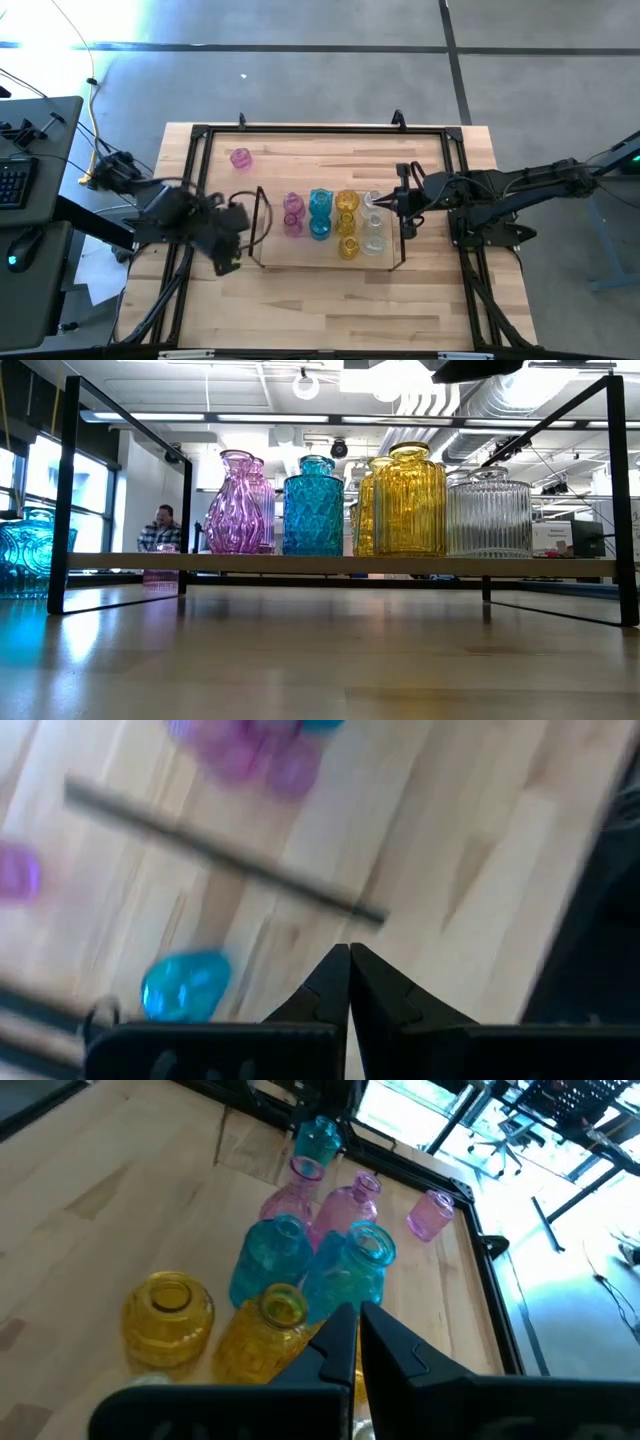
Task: Sort vases onto shelf
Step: Put the blue vase on the shelf aligned with the other blue vases
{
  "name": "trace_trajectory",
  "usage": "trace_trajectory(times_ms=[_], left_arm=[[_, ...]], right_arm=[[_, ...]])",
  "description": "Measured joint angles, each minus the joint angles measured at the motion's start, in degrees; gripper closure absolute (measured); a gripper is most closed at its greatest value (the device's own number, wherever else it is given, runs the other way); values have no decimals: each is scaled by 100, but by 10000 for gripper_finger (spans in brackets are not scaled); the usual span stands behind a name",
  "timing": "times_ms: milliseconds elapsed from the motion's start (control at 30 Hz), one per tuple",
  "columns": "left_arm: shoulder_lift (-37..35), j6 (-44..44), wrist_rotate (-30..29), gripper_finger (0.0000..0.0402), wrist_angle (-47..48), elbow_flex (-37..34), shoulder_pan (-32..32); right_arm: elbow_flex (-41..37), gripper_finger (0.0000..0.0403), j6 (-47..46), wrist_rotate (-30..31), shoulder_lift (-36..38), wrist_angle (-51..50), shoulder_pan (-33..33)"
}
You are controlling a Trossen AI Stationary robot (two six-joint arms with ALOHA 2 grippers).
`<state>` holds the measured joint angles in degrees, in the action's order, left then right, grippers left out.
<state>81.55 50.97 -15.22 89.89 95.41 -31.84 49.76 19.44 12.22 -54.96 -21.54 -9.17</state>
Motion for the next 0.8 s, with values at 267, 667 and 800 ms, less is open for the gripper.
trace_trajectory(times_ms=[267,667,800], left_arm=[[-1012,1300,437,401,-143,-2305,-377],[-1292,805,557,332,-321,-3106,499],[-1215,316,612,291,-415,-3376,819]], right_arm=[[0,403,-131,479,0,112,-469],[0,403,-138,679,-2,298,-739],[0,403,-138,679,-2,298,-739]])
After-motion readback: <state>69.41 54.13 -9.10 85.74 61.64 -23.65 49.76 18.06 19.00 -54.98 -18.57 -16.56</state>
